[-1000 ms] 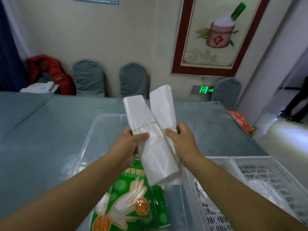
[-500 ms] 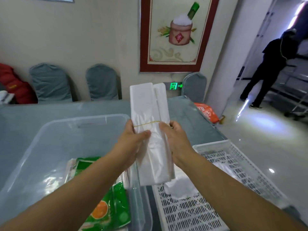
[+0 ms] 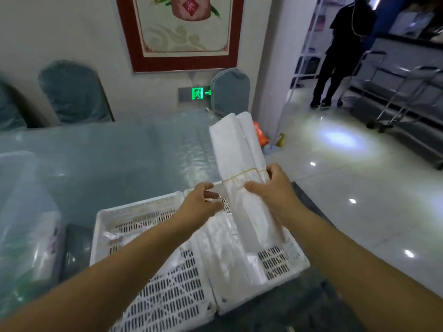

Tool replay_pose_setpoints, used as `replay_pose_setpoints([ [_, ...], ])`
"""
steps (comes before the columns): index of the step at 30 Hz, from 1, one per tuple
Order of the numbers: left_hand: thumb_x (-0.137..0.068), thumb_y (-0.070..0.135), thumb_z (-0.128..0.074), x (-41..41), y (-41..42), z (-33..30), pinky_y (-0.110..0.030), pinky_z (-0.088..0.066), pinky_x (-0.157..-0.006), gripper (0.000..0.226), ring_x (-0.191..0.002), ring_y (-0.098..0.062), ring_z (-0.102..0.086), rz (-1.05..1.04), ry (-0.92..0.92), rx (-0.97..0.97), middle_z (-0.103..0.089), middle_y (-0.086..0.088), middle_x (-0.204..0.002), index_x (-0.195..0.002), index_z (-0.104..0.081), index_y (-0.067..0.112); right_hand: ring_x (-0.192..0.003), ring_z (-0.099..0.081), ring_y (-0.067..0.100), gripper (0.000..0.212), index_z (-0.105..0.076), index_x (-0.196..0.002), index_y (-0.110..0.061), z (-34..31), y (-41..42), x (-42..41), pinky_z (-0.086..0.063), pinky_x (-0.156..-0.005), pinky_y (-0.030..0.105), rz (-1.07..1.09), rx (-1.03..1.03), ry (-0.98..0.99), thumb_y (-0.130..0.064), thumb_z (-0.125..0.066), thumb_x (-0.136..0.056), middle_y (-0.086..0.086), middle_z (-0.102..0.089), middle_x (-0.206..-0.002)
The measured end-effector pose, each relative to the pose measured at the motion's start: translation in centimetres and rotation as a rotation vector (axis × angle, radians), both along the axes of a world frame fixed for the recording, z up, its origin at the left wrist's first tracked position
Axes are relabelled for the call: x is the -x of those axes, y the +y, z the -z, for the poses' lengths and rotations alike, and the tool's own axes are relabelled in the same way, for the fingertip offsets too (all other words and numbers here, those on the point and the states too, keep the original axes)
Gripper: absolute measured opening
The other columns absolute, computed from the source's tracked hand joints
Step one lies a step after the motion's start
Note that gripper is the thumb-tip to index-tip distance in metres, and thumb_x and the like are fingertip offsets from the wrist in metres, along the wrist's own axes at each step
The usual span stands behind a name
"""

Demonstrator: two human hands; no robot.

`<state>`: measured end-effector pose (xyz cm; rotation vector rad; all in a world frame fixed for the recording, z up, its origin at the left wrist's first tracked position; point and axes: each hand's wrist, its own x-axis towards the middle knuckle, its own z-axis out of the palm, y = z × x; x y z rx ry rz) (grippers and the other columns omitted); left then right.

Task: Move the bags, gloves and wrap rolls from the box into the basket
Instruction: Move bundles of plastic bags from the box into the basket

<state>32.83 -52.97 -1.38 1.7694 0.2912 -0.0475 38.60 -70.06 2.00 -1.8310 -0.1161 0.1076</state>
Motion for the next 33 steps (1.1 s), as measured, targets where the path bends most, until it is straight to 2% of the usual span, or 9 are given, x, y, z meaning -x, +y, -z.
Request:
replay_pose_setpoints([
  [3,-0.082,0.012,-0.063,-1.6,-4.0,4.4,-0.036,-0.052,-0.077,0.049,-0.095,-0.020,-0.061,0.252,0.090,-0.336,-0.058,-0.003,-0.119,-0.128,-0.047,0.016,-0.082,-0.062,0.014,0.038,-0.048,-0.095,-0.021,2.1,-5.6,-2.4,-0.052,-0.067,0.032,0.045,0.083,0.049,-0.015,-0.075,-0.068,-0.001,-0.061,-0.092],
  [6,-0.086,0.014,-0.058,-2.8,-6.8,8.4,-0.032,-0.044,-0.095,0.048,-0.115,-0.018,-0.052,0.570,0.084,-0.697,-0.050,-0.002,-0.135,-0.131,-0.045,0.020,-0.082,-0.061,0.015,0.037,-0.047,-0.091,-0.023,4.6,-9.1,-3.7,-0.052,-0.068,0.033,0.087,0.117,0.094,-0.015,-0.075,-0.069,0.001,-0.060,-0.093],
  [9,-0.081,0.006,-0.057,-4.2,-8.2,10.9,-0.037,-0.037,-0.103,0.054,-0.125,-0.023,-0.044,0.885,-0.107,-1.072,-0.049,-0.004,-0.137,-0.132,-0.045,0.019,-0.080,-0.060,0.013,0.038,-0.045,-0.089,-0.026,6.8,-11.2,-4.0,-0.051,-0.064,0.030,0.133,0.141,0.131,-0.017,-0.075,-0.068,-0.002,-0.059,-0.092],
  [11,-0.079,0.011,-0.062,-5.0,-8.5,11.7,-0.040,-0.032,-0.106,0.053,-0.125,-0.024,-0.042,1.075,-0.215,-1.225,-0.050,-0.005,-0.134,-0.130,-0.047,0.017,-0.078,-0.060,0.010,0.038,-0.045,-0.089,-0.027,8.0,-11.8,-4.2,-0.046,-0.058,0.023,0.155,0.144,0.143,-0.018,-0.075,-0.068,-0.004,-0.058,-0.091],
  [15,-0.078,0.019,-0.065,-6.6,-8.8,11.8,-0.042,-0.032,-0.105,0.048,-0.115,-0.025,-0.047,1.206,-0.259,-1.336,-0.054,-0.007,-0.123,-0.124,-0.050,0.015,-0.077,-0.060,0.009,0.038,-0.045,-0.088,-0.028,9.7,-11.4,-4.4,-0.045,-0.057,0.021,0.168,0.165,0.147,-0.017,-0.075,-0.068,-0.005,-0.059,-0.089],
  [20,-0.081,0.015,-0.062,-6.9,-8.6,11.8,-0.041,-0.029,-0.107,0.043,-0.118,-0.028,-0.043,1.194,-0.315,-1.419,-0.052,-0.010,-0.126,-0.122,-0.053,0.010,-0.075,-0.059,0.008,0.040,-0.046,-0.097,-0.022,10.8,-8.6,-4.8,-0.048,-0.060,0.023,0.082,0.268,0.112,-0.018,-0.074,-0.068,-0.007,-0.058,-0.087],
  [26,-0.081,0.011,-0.058,-6.1,-7.1,12.0,-0.040,-0.033,-0.104,0.039,-0.113,-0.029,-0.046,1.079,-0.387,-1.311,-0.056,-0.010,-0.119,-0.120,-0.055,0.012,-0.063,-0.055,0.015,0.029,-0.043,-0.092,-0.023,12.8,-5.9,-4.2,-0.048,-0.057,0.036,-0.022,0.559,0.039,-0.020,-0.065,-0.073,-0.003,-0.055,-0.074],
  [31,-0.083,0.008,-0.052,-5.5,-6.3,12.1,-0.039,-0.031,-0.103,0.029,-0.113,-0.029,-0.049,1.004,-0.422,-1.272,-0.056,-0.011,-0.122,-0.111,-0.058,0.010,-0.061,-0.052,0.012,0.031,-0.039,-0.090,-0.025,14.9,-4.8,-3.4,-0.036,-0.048,0.027,-0.056,0.597,0.107,-0.026,-0.066,-0.074,-0.004,-0.055,-0.074],
  [33,-0.084,0.008,-0.050,-5.4,-6.2,12.4,-0.037,-0.027,-0.105,0.031,-0.116,-0.027,-0.046,0.992,-0.412,-1.287,-0.054,-0.010,-0.125,-0.115,-0.056,0.011,-0.066,-0.055,0.011,0.034,-0.042,-0.092,-0.025,15.2,-4.4,-3.6,-0.041,-0.052,0.026,-0.064,0.579,0.129,-0.030,-0.068,-0.072,-0.004,-0.057,-0.080],
])
